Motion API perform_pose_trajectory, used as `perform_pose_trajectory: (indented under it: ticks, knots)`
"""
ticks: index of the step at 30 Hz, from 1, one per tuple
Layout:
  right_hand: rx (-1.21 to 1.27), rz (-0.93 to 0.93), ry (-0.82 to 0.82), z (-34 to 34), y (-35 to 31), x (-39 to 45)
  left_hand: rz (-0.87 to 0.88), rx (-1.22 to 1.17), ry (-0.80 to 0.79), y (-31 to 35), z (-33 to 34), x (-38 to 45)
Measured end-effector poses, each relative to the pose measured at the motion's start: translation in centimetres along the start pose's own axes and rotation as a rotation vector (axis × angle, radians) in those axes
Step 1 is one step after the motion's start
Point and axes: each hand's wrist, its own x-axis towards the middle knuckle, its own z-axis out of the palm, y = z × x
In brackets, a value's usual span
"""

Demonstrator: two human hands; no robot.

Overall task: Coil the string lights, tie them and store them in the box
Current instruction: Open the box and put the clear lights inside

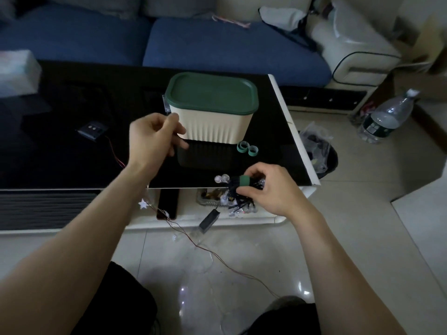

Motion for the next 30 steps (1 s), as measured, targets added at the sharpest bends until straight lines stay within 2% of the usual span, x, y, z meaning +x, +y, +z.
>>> perform_pose_trajectory:
  ticks: [2,6,9,12,15,20,26,30]
  knots:
    - [0.037,0.03,0.035,-0.2,0.2,0.0,0.168,0.218,0.024,-1.3,0.6,1.1]
    - [0.077,0.055,0.146,0.0,0.2,0.3,0.484,0.666,-0.085,-2.2,3.9,3.8]
    - [0.112,0.099,0.205,0.0,0.3,0.5,0.598,0.942,-0.164,-1.2,5.9,6.3]
    - [0.127,0.121,0.217,-0.3,0.8,0.5,0.587,1.178,-0.216,-0.6,7.0,8.4]
    - [0.158,0.131,0.264,-0.4,1.2,0.5,0.599,1.265,-0.254,0.0,7.1,9.8]
    - [0.218,0.184,0.291,-0.8,1.2,0.5,0.604,1.349,-0.408,1.0,7.2,10.3]
    - [0.217,0.194,0.255,-0.3,0.9,0.7,0.521,1.19,-0.351,2.0,7.2,10.7]
    - [0.232,0.193,0.266,-0.5,1.0,0.7,0.569,1.156,-0.336,2.0,6.9,11.1]
